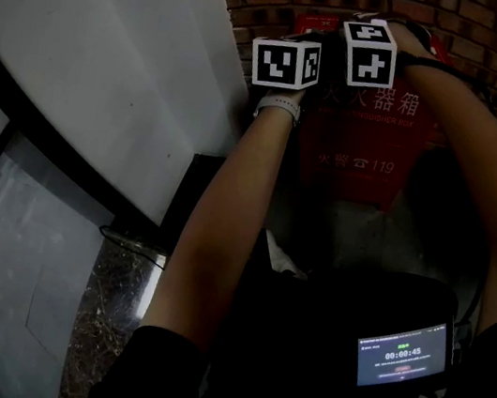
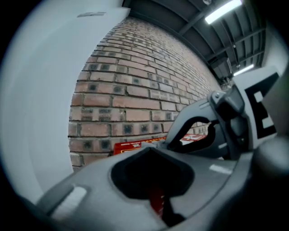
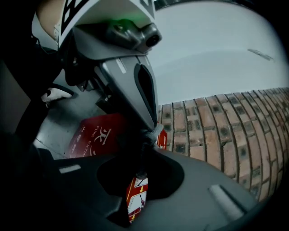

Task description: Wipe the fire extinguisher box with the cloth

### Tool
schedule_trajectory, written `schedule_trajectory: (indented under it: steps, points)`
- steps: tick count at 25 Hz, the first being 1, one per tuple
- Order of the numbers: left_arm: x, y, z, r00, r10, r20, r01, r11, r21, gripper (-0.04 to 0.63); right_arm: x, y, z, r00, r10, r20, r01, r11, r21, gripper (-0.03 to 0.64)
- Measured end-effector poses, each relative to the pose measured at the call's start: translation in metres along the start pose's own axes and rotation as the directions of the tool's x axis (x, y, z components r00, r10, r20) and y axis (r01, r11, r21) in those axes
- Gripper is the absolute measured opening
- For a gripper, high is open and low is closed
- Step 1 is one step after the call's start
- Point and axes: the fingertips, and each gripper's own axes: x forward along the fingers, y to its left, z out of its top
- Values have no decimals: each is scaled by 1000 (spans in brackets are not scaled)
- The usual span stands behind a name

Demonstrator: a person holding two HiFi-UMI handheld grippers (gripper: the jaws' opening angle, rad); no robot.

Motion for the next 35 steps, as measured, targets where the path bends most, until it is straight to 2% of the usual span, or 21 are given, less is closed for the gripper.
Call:
schedule_trajectory:
  steps: [5, 8, 11, 13, 14, 15, 17, 21, 25, 28, 31, 35]
  points:
    - [1, -1, 0, 1000, 28, 6, -28, 999, 22, -2, -18, 15, 3, 997, -67, -45, 63, 994, -90, 32]
    - [1, -3, -1, 999, 43, 6, -43, 998, 46, -2, -32, 29, 4, 991, -121, -60, 109, 979, -174, 34]
    - [-5, -5, 1, 996, 84, 25, -87, 986, 144, 0, -44, 28, -5, 974, -218, -60, 199, 952, -232, 34]
    - [-15, -3, 11, 986, 140, 93, -158, 959, 237, 0, -49, 17, -18, 957, -283, -68, 260, 936, -237, 34]
    - [-21, -4, 18, 978, 156, 141, -188, 947, 259, 0, -52, 9, -26, 948, -310, -73, 286, 930, -233, 34]
    - [-27, -9, 26, 970, 157, 183, -201, 946, 254, 0, -53, 1, -34, 940, -330, -80, 305, 925, -227, 34]
    - [-32, -22, 38, 963, 134, 235, -183, 963, 199, 0, -54, -15, -51, 931, -353, -97, 328, 922, -208, 34]
    - [-25, -39, 45, 957, 109, 270, -151, 979, 139, 0, -41, -43, -75, 912, -393, -118, 365, 908, -206, 34]
    - [-15, -38, 43, 956, 105, 274, -146, 980, 136, 0, -13, -59, -80, 919, -377, -114, 344, 909, -235, 34]
    - [-8, -27, 40, 955, 118, 271, -161, 977, 142, 0, 12, -66, -83, 930, -348, -119, 312, 918, -244, 34]
    - [-3, -16, 37, 953, 131, 271, -177, 972, 154, 0, 38, -71, -84, 933, -338, -121, 294, 913, -282, 34]
    - [-1, -16, 35, 955, 117, 274, -171, 969, 179, 0, 68, -72, -90, 949, -286, -132, 245, 933, -263, 34]
